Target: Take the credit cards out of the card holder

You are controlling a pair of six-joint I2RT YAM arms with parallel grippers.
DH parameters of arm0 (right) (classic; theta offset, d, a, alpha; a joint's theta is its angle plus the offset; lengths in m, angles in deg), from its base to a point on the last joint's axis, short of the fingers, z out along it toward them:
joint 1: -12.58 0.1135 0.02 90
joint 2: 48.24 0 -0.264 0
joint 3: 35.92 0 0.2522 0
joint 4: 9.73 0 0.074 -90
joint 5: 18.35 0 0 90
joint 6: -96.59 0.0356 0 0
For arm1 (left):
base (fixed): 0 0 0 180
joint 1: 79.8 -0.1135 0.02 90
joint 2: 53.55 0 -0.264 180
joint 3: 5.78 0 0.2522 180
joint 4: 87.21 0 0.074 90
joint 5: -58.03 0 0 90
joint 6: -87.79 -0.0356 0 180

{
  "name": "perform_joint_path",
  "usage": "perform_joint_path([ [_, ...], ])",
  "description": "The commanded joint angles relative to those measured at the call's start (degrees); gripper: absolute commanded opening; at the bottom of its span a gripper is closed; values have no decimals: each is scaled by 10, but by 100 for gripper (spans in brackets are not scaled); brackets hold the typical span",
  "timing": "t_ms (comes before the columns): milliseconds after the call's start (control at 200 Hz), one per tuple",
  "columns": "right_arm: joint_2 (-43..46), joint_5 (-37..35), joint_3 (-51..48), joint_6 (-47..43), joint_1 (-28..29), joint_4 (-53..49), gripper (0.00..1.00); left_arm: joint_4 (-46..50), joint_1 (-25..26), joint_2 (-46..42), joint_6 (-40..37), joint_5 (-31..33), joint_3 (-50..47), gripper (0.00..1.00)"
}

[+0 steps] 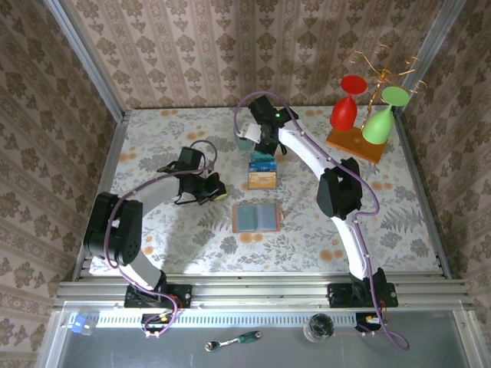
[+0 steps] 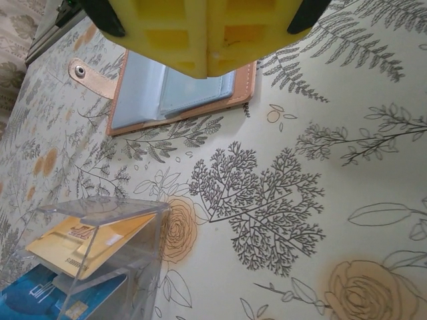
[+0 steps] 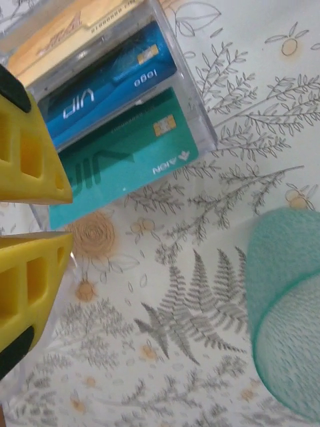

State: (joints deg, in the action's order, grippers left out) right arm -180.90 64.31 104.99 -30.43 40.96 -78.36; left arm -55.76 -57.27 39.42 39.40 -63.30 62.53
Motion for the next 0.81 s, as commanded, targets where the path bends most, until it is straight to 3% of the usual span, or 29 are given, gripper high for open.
perform_joint_path([
  [0,49,33,-26,99,4,32,20,-12,10,8,8,-14,16,2],
  [415,197,151,-270,446,13,171,19,-35,45,12,15,-15,-6,1],
  [800,297,246,-491,697,32,287,13,-72,80,-9,40,-1,-77,1],
])
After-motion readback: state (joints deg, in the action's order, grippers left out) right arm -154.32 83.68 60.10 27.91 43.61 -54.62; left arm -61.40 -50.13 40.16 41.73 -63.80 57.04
